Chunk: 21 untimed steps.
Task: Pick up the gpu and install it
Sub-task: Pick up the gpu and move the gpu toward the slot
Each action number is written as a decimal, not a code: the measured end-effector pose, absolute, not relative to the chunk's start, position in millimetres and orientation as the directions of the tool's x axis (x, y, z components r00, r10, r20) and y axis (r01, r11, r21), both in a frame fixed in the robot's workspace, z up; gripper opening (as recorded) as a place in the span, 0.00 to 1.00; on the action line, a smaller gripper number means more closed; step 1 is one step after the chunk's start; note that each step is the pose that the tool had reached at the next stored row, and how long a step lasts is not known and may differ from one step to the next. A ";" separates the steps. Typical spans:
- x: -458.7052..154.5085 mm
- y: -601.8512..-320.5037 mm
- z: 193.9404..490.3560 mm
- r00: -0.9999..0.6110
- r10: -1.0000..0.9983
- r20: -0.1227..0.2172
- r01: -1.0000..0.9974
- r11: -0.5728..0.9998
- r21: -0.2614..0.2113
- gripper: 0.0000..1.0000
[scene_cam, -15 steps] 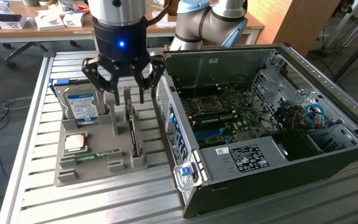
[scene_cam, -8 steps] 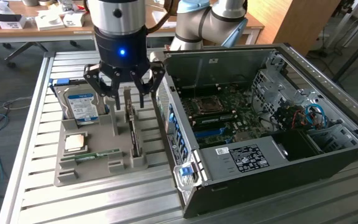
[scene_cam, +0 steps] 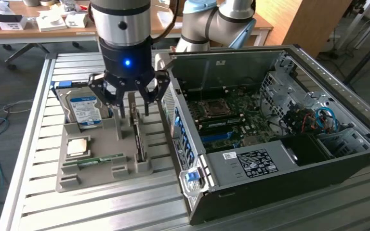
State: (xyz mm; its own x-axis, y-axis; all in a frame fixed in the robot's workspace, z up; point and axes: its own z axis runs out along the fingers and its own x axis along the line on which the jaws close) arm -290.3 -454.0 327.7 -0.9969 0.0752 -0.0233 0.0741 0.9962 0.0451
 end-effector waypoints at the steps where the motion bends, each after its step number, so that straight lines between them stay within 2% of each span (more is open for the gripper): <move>1: -290.3 -454.0 325.9 -0.997 0.075 -0.023 0.074 0.996 0.045 0.53; 21: -290.3 -454.0 291.3 -0.997 0.075 -0.023 0.074 0.996 0.045 0.53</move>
